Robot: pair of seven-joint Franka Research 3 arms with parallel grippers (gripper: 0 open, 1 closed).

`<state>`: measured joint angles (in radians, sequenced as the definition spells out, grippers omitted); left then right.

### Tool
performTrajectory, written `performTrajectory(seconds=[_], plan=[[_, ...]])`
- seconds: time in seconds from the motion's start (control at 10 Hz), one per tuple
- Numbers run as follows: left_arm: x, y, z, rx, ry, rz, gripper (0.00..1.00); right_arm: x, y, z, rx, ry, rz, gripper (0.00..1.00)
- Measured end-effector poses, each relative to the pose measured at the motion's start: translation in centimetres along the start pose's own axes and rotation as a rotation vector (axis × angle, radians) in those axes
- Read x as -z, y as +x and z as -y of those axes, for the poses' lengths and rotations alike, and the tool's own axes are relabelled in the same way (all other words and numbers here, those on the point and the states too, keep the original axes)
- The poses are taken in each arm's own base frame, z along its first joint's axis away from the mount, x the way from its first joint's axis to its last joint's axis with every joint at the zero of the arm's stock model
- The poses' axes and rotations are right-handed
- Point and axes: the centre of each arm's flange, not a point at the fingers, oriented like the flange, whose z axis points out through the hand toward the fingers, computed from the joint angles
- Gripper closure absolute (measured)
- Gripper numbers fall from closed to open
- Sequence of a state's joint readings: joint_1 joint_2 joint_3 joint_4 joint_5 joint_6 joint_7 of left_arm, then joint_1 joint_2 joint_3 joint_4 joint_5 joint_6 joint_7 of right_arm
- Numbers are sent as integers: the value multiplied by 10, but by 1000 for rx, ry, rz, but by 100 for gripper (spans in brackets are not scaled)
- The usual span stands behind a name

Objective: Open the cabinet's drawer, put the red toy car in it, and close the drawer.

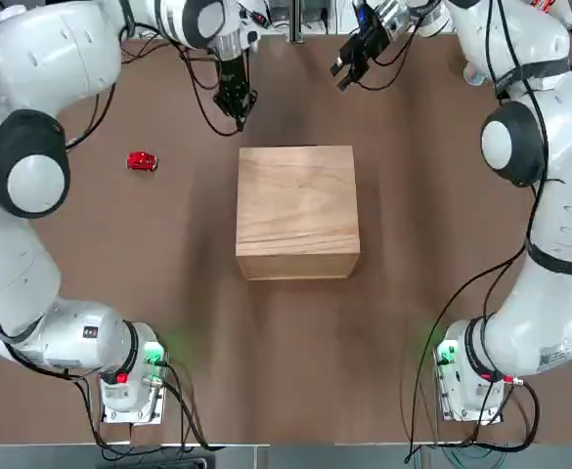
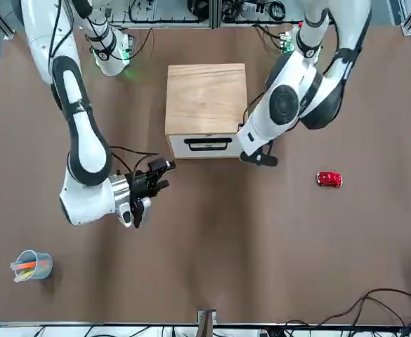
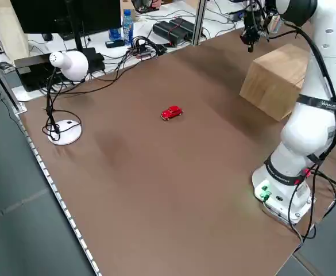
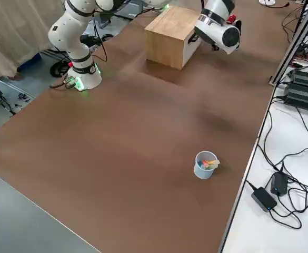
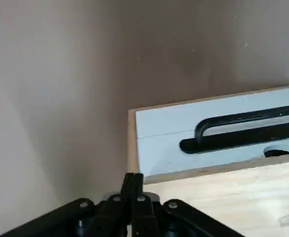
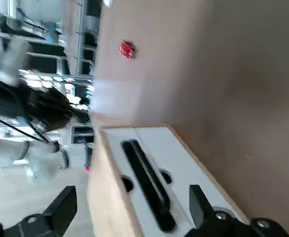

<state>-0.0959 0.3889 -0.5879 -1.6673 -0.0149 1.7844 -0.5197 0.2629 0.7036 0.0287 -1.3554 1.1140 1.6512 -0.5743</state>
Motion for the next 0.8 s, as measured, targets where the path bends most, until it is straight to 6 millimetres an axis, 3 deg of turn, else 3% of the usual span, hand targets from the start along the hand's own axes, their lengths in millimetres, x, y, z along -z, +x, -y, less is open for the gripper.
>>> performTrajectory(seconds=[0.4, 0.8], plan=[[-13, -6, -20, -16, -5, 23, 99, -42, -6, -54, -98, 156, 22, 0], [-27, -10, -22, -17, 7, 51, 99, -86, -21, -78, -143, 215, 132, 0]])
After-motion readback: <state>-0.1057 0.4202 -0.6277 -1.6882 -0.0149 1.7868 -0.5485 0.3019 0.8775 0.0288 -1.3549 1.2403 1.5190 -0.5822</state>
